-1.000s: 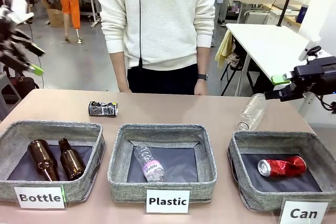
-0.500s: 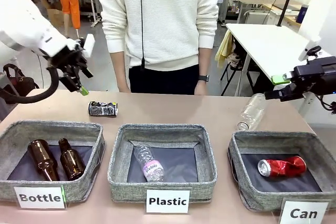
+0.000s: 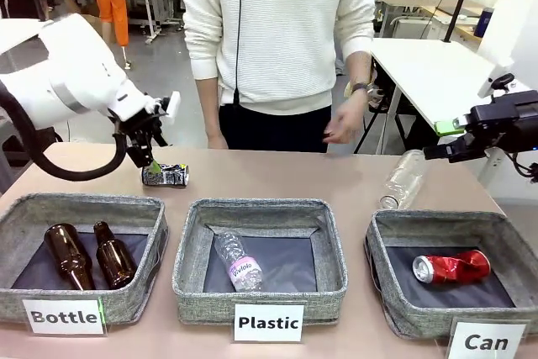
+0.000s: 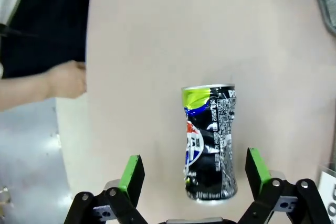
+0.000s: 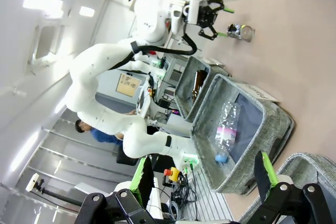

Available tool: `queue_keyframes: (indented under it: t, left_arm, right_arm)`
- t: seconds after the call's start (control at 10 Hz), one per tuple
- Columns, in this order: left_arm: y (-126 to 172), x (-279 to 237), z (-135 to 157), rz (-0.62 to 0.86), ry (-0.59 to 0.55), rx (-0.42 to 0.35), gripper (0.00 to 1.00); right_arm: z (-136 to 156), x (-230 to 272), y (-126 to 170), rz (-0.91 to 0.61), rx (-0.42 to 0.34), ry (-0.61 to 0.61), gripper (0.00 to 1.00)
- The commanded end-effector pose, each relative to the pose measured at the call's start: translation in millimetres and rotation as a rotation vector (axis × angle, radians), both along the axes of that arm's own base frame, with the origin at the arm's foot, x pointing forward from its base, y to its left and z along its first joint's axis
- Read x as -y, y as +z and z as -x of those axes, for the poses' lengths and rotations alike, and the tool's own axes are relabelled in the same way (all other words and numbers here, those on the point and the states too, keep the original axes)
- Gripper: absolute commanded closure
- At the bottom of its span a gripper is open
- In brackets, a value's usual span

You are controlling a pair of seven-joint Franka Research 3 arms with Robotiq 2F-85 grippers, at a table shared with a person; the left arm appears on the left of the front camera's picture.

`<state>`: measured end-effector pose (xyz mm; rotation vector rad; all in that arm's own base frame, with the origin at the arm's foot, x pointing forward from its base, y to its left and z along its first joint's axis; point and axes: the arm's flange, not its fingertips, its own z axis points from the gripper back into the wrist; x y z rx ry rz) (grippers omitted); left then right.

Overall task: Sort the can waste into the basket.
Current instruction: Pick up the can waste from the table and place it in the right Fabric basket.

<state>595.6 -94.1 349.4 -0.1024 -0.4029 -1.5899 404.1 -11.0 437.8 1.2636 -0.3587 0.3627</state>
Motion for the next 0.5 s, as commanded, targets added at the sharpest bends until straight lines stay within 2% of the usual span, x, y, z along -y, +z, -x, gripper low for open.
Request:
queue_keyframes:
  t: [0.0,0.1,0.2,0.4]
  left_arm:
    - [-16,3,-9,-0.061,0.054,-0.035,0.0]
    - [-29,5,-10,-0.097,0.067,-0.037,0.0]
    - [-40,6,-9,-0.105,0.068,-0.071,0.0]
    - [-50,8,-9,-0.12,0.068,-0.085,0.0]
  right_arm:
    - [-1,1,2,-0.007,0.022,0.01,0.0]
    - [-1,1,2,-0.007,0.022,0.01,0.0]
    - [-1,1,2,-0.007,0.022,0.01,0.0]
    - [-1,1,2,-0.007,0.022,0.01,0.0]
